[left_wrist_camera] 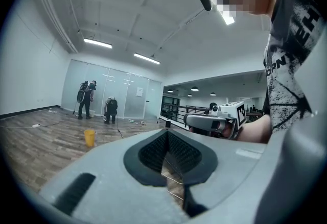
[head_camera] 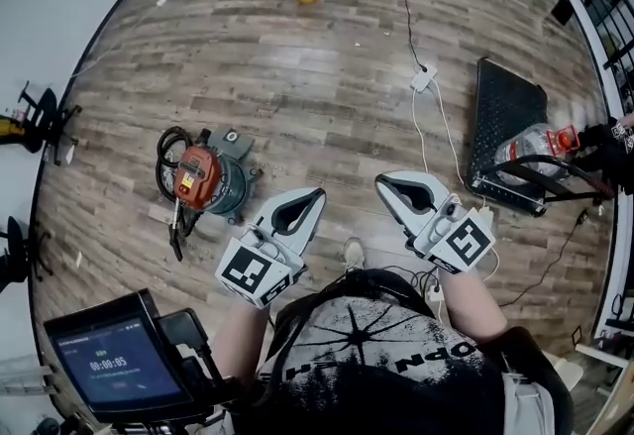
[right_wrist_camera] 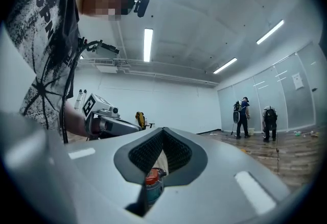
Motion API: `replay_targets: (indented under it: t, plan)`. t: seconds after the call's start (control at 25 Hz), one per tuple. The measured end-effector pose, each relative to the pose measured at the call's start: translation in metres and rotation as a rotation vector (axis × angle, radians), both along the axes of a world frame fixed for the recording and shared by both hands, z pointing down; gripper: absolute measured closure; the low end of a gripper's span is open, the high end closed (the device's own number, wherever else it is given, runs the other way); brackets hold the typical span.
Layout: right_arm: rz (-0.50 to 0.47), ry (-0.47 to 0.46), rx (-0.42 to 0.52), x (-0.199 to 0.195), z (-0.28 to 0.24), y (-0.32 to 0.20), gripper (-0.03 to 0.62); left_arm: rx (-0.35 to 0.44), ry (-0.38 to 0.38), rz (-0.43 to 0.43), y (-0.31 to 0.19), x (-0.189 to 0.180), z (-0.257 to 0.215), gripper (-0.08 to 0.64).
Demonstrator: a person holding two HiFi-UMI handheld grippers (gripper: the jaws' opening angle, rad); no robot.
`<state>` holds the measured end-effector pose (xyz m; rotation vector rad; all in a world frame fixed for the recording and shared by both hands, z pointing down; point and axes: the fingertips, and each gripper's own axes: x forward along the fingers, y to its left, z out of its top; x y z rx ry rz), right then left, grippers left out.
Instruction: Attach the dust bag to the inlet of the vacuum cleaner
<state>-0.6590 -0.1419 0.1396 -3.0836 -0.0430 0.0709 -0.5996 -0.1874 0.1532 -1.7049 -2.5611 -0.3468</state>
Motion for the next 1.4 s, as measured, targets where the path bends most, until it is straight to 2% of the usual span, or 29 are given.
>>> replay_targets:
  t: [0.32,0.52,0.76,1.0,1.16,1.4]
  plan:
    - [-0.053,0.033,-0.001,-0.001,-0.004,0.036,0.591,-0.021,0.036,-0.041,0.036,-0.002,-0.006,0.568]
    - [-0.058,0.046,0.003,-0.001,-0.005,0.043,0.591,-0.008,0.098,-0.033,0.042,-0.007,0.004,0.568]
    - [-0.090,0.018,0.022,0.013,0.007,0.051,0.591,-0.018,0.065,-0.033,0.057,0.001,0.004,0.567]
    - [-0.109,-0.001,0.027,0.057,0.014,0.064,0.591,0.021,-0.005,-0.041,0.075,0.044,0.021,0.566]
    - [-0.108,-0.024,0.038,0.096,0.022,0.083,0.591,0.032,-0.014,-0.008,0.102,0.078,0.028,0.565]
    - [-0.116,-0.040,0.016,0.176,0.019,0.131,0.591,0.022,-0.008,0.055,0.156,0.143,0.029,0.565]
